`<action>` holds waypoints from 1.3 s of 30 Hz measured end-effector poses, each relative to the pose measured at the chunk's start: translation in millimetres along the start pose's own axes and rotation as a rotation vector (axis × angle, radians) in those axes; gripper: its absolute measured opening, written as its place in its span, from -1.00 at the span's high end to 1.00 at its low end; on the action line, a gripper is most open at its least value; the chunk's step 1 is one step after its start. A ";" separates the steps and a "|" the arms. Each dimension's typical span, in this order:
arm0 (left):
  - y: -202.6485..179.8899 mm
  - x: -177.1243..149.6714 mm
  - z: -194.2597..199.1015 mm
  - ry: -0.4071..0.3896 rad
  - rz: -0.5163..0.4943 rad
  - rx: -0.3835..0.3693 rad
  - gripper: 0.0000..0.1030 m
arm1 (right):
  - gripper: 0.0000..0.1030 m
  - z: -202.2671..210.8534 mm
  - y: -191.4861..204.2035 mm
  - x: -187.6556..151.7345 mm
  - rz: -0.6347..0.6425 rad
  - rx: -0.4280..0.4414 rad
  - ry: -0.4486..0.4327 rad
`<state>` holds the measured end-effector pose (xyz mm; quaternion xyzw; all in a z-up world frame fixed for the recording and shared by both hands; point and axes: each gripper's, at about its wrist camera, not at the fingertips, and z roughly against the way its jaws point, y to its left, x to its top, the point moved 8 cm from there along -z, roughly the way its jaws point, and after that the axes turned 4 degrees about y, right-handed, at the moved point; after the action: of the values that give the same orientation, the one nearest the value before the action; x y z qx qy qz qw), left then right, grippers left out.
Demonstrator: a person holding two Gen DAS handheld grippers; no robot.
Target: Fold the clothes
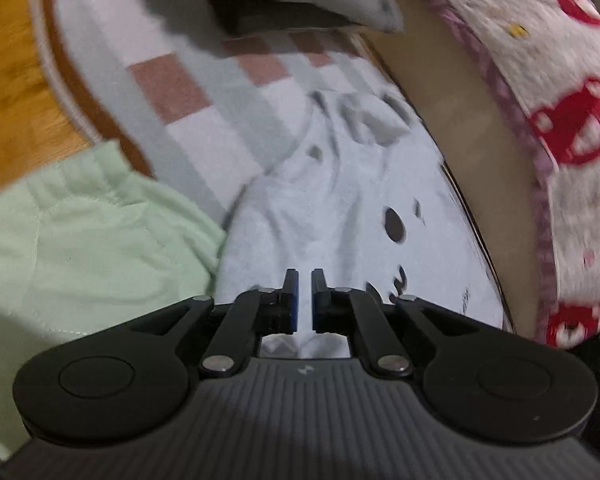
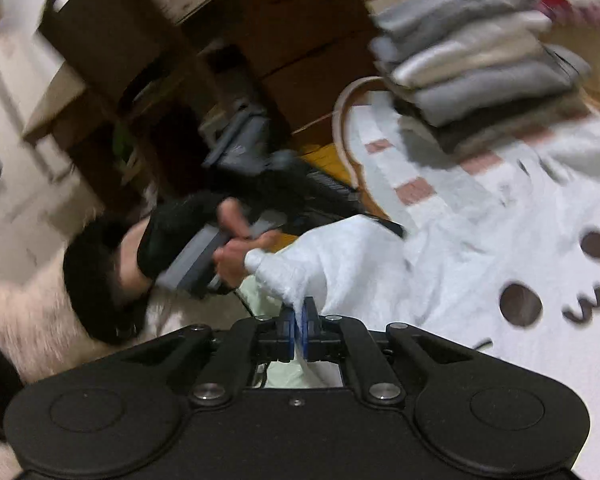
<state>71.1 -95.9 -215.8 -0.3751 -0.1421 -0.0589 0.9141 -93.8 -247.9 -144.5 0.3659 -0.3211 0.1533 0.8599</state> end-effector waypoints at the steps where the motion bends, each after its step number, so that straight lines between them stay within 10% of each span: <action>1: -5.2 -1.8 0.1 0.003 -0.016 -0.014 0.88 | 0.90 1.0 -12.5 0.9 -0.055 -0.028 -0.009; 10: -18.1 -8.4 -18.1 0.035 -0.140 0.040 0.67 | 0.38 -9.5 -148.9 -23.2 -0.496 -0.308 -0.017; 17: -47.2 -9.7 -19.1 -0.002 -0.307 0.035 0.29 | -0.09 -8.0 -134.4 -36.6 -0.483 -0.250 0.000; 25: -81.1 -50.9 -33.5 0.097 -0.647 0.080 -0.22 | -0.06 -15.8 -137.1 -41.0 -0.352 -0.359 0.013; 28: -73.9 -46.9 -54.2 0.093 -0.704 0.202 -0.28 | 0.82 -14.5 -144.7 -36.6 -0.376 -0.320 -0.026; 30: -64.1 -35.0 -68.2 0.072 -0.679 0.286 -0.28 | 0.84 -13.2 -148.7 -33.9 -0.403 -0.285 -0.043; 31: -61.1 -29.8 -71.8 0.062 -0.666 0.296 -0.23 | 0.86 -10.9 -146.8 -31.3 -0.416 -0.249 -0.066; 34: -62.1 -21.2 -61.7 0.030 -0.626 0.236 0.94 | 0.87 1.7 -135.3 -23.0 -0.464 -0.120 -0.138; 39: -87.7 -27.0 14.8 -0.119 -0.617 0.135 0.94 | 0.87 33.1 -92.6 -6.4 -0.459 0.056 -0.180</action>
<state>23.4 -147.9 -155.3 -0.2557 -0.3059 -0.3019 0.8660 -67.0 -335.6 -180.4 0.4650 -0.3008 -0.0703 0.8297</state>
